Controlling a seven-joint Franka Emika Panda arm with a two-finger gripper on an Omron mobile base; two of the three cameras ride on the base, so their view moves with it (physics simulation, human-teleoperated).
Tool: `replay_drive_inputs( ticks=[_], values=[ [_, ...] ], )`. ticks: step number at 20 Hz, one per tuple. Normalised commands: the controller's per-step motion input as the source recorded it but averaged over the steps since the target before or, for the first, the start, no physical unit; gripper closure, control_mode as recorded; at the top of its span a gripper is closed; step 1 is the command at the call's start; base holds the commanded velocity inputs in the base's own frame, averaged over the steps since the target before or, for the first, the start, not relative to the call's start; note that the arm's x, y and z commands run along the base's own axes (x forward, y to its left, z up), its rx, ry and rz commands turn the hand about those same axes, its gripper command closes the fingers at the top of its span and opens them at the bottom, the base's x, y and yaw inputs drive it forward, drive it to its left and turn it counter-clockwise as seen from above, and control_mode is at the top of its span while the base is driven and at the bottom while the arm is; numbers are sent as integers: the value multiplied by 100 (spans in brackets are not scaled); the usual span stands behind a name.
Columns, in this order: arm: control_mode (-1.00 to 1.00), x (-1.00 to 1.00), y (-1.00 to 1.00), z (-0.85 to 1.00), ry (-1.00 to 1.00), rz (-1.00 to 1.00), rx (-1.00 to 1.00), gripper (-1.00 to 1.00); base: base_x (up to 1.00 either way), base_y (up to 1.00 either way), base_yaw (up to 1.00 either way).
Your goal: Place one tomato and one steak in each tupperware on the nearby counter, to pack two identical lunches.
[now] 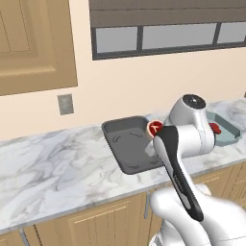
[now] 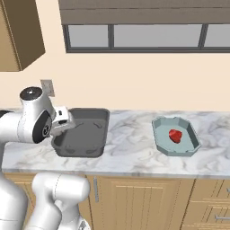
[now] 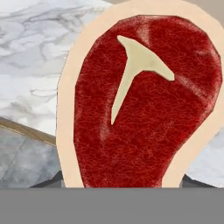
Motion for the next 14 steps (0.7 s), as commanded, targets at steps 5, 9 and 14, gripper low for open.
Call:
replay_drive_inputs(
  ticks=[5,9,14],
  values=[
    [-100,18,5,0,27,-25,13,100,0,0,0],
    [-100,42,0,-13,19,-23,5,100,0,0,0],
    [-100,53,0,-21,1,-17,0,100,0,0,0]
  ],
)
